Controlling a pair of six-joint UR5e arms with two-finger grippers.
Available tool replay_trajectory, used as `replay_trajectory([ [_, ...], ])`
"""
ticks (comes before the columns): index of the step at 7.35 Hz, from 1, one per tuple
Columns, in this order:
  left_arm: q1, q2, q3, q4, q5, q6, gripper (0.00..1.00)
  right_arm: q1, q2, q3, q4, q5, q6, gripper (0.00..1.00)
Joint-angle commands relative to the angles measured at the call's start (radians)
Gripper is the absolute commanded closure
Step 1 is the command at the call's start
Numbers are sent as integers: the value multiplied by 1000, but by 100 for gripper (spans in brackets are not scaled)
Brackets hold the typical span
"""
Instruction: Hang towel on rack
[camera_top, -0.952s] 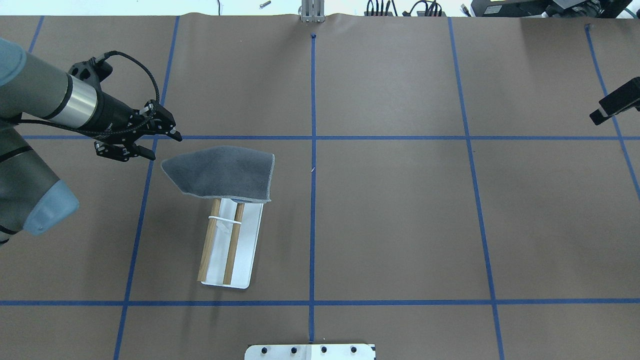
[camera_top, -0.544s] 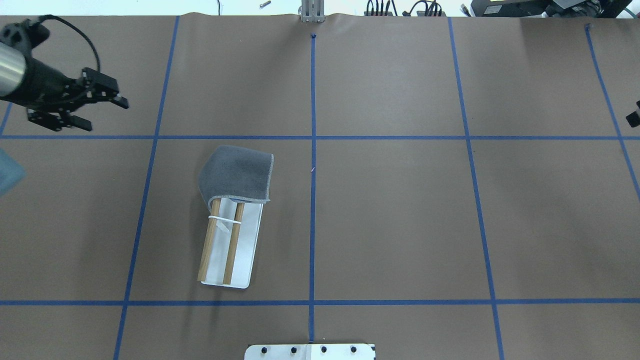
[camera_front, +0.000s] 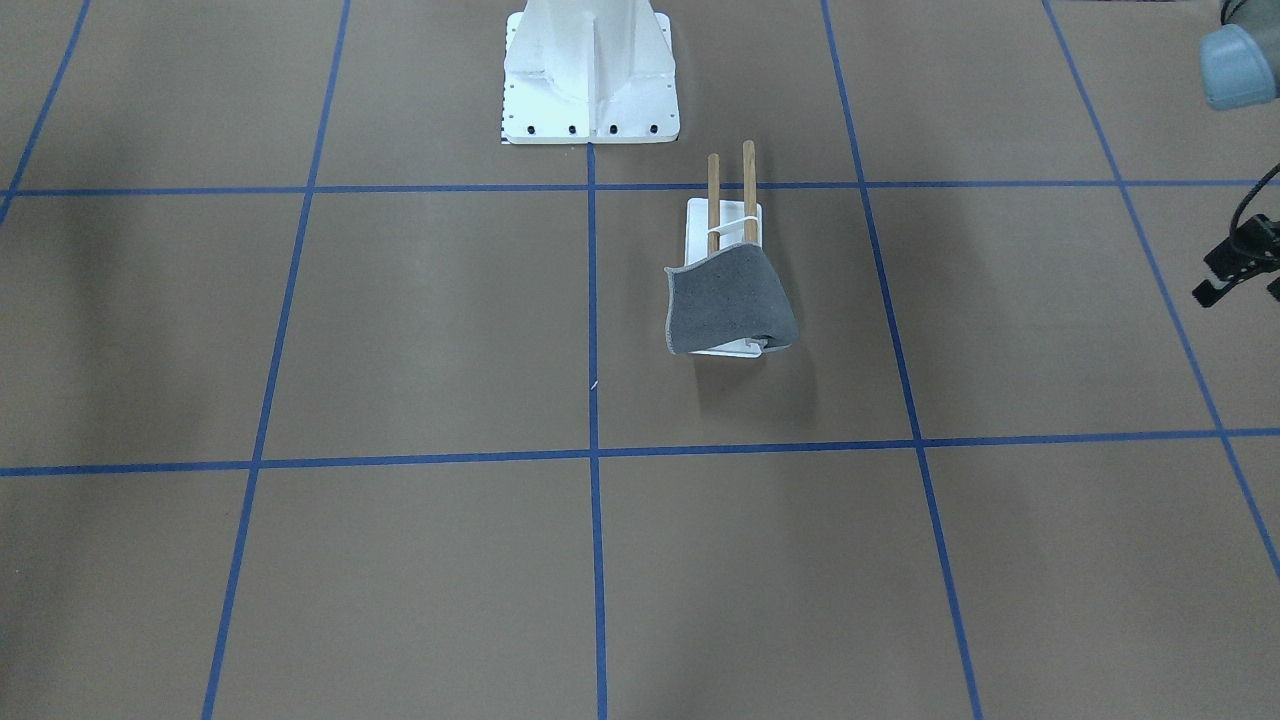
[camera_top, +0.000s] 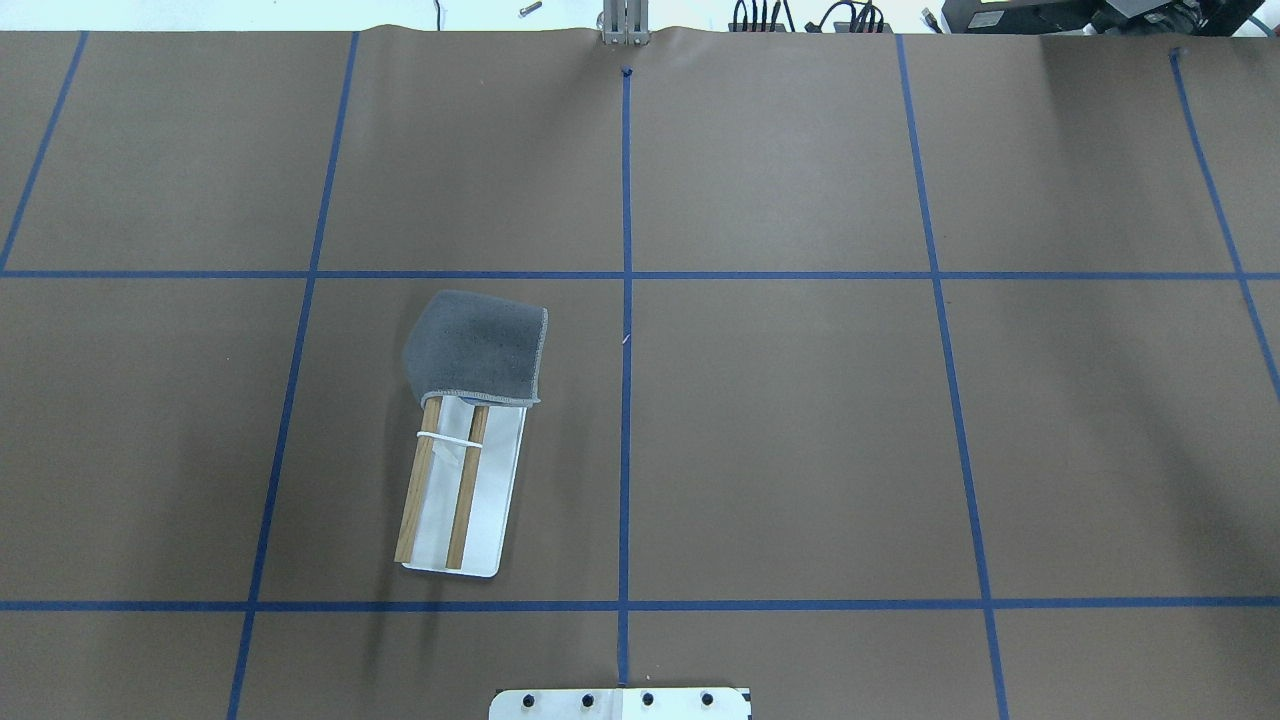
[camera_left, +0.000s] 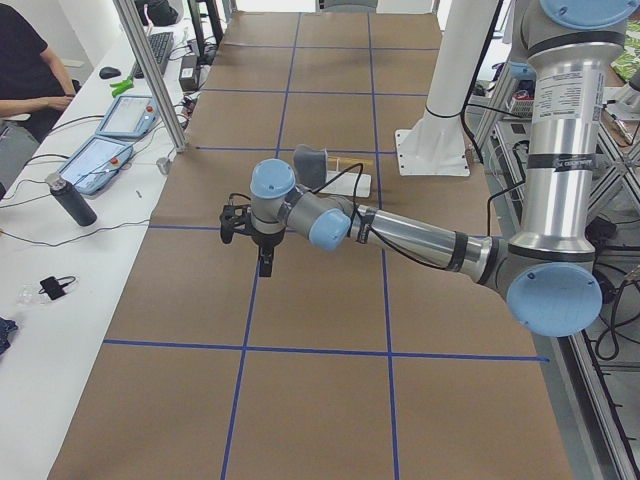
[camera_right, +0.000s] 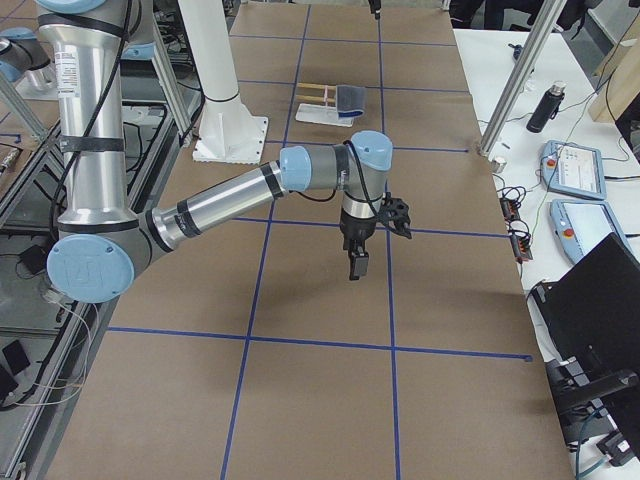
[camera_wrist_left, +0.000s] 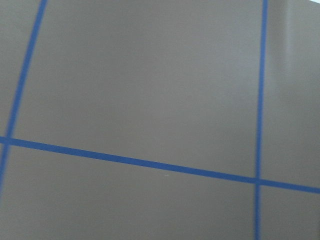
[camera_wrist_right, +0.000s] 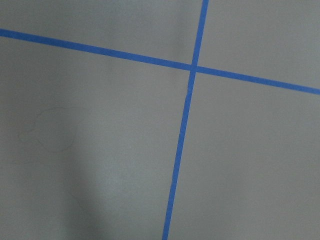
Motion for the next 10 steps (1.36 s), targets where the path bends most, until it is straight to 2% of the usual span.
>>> replay_trajectory([
  [1, -153, 41, 9, 171, 12, 370, 1, 72, -9, -56, 2, 154, -6, 0],
  [5, -156, 66, 27, 160, 19, 376, 1, 110, -11, -53, 5, 161, -3, 0],
  [7, -155, 55, 29, 186, 108, 370, 1, 118, -14, -53, 5, 191, -2, 0],
  [10, -158, 77, 47, 209, 104, 375, 1, 173, -66, -61, 8, 227, -9, 0],
])
